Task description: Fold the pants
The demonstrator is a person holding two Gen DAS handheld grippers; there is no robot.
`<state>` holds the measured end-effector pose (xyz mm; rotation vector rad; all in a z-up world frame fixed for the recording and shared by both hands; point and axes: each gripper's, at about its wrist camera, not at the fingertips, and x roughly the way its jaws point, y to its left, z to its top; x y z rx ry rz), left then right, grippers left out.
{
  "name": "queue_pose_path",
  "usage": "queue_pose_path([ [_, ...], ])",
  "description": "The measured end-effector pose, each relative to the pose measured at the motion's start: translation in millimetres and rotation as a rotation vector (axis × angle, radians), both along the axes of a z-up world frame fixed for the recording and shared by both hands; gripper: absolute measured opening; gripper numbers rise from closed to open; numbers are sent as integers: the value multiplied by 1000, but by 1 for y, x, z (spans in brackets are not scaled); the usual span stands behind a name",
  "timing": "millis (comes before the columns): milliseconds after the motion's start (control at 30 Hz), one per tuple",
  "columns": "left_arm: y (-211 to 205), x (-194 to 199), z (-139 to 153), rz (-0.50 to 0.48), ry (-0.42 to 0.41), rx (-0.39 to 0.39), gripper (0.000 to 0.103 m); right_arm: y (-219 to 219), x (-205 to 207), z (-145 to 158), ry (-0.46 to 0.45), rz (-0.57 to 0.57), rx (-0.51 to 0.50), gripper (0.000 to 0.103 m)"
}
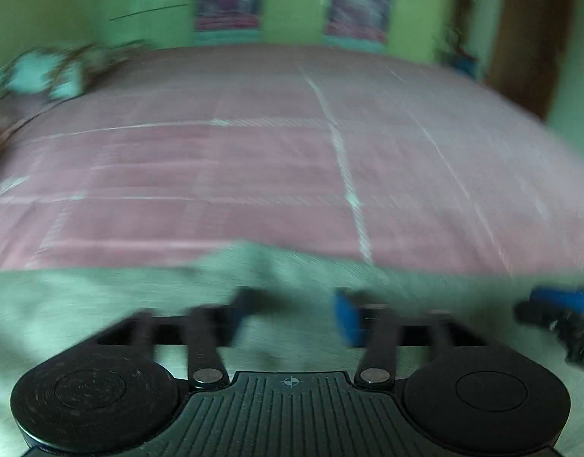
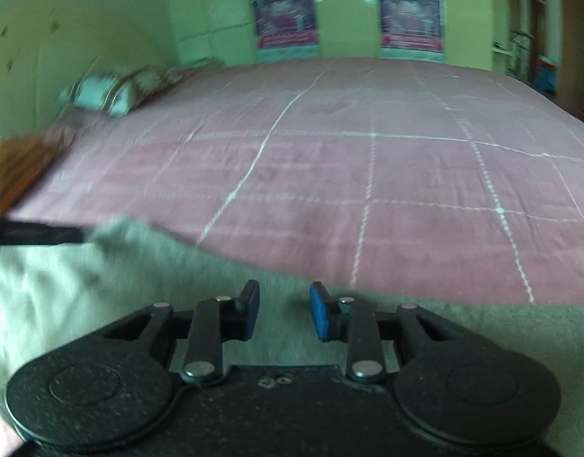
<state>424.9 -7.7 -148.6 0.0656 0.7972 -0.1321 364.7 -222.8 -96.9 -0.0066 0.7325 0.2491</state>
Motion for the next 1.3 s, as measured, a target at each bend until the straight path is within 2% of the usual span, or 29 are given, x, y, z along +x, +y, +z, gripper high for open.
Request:
queue_pose_path([
  [33,-6,0,-8,-13,8,34,67,0,3,-6,10,14,-35,19],
  [100,5,0,-12,-9,9,-31,68,-19,4,-14,38,4,-75,13],
  [167,10,-3,-7,-26,21,-38,68,-52,2,-13,33,-44,-76,11],
  [267,11,-12,-2,-34,21,-1,68,-109,1,-10,25,-176,-118,14],
  [367,19,-25,8,12,16,13,68,-167,-4,-6,46,-299,-77,13],
  [400,25,-27,10,18,6,7,69,-181,-12,1,30,-328,-65,21],
  [433,30,-32,15,22,-7,5,69,-195,-25,13,-12,-359,-44,27],
  [500,40,-50,20,46,-18,8,71,-225,-56,31,-73,-402,54,29],
  [567,53,-60,17,75,-8,-3,72,-262,-95,40,-92,-504,185,30],
  [633,61,-70,10,106,29,-9,72,-297,-136,39,-113,-601,288,20],
  [733,58,-84,3,122,44,-41,72,-330,-174,23,-72,-721,425,19],
  [833,42,-96,3,106,51,-44,73,-345,-194,2,-26,-791,591,20],
  [933,25,-108,6,86,57,-55,74,-350,-193,-16,9,-809,721,28],
  [1033,6,-119,10,63,55,-70,74,-350,-182,-31,43,-827,784,35],
  [1133,-19,-125,10,15,57,-80,75,-347,-172,-30,50,-844,764,35],
  [1167,-27,-127,7,1,68,-70,81,-347,-171,-26,57,-828,758,29],
  [1200,-35,-129,1,-8,76,-47,87,-344,-171,-24,58,-781,768,6],
  [1233,-40,-133,0,2,71,-27,87,-341,-174,-17,39,-741,738,7],
  [1267,-43,-135,2,17,71,-28,87,-339,-173,-12,30,-737,662,7],
  [1300,-44,-138,7,15,70,-49,87,-340,-174,-12,29,-747,663,7],
])
